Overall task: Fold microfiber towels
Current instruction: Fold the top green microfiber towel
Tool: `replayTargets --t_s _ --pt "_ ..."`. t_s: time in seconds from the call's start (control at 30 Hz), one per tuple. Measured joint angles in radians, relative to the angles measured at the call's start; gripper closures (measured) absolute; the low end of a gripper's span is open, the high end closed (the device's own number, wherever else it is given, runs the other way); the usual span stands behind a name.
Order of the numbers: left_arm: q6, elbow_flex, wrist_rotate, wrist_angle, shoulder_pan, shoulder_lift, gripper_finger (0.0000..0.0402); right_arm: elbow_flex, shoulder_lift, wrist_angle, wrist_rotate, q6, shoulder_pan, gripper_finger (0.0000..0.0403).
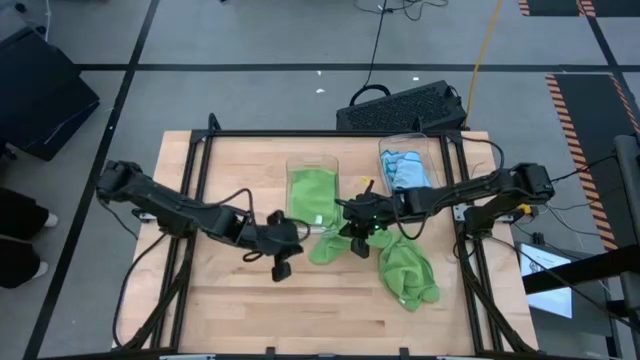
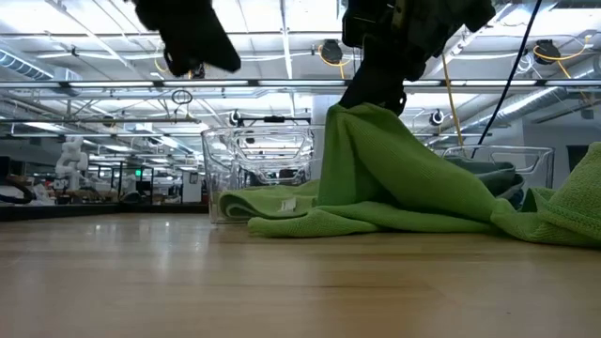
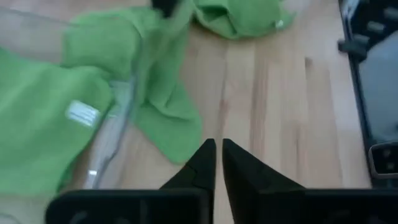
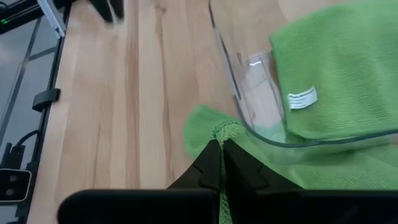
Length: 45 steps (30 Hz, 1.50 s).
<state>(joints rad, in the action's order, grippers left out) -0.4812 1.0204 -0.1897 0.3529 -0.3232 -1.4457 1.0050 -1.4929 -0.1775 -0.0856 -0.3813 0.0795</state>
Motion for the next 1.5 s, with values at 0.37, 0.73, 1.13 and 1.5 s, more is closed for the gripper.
replayTargets --t_s 0.37,0.73,1.13,1.5 --pt "0.095 -0.011 -0.143 -0.150 0.039 -0.245 0.0396 0.001 0.000 0.032 -0.074 -0.010 -0.009 0.0402" --pt "0.110 -0.012 -0.199 -0.338 0.169 -0.323 0.0395 0.001 0.001 0.016 -0.181 -0.070 0.023 0.0403" --pt "0.147 -0.012 -0.200 -0.329 0.314 -0.325 0.0389 0.001 0.048 0.037 -0.179 -0.234 0.126 0.0403" --pt "0.189 -0.012 -0.155 -0.331 0.405 -0.324 0.0374 0.001 0.141 0.084 -0.110 -0.473 0.264 0.0403"
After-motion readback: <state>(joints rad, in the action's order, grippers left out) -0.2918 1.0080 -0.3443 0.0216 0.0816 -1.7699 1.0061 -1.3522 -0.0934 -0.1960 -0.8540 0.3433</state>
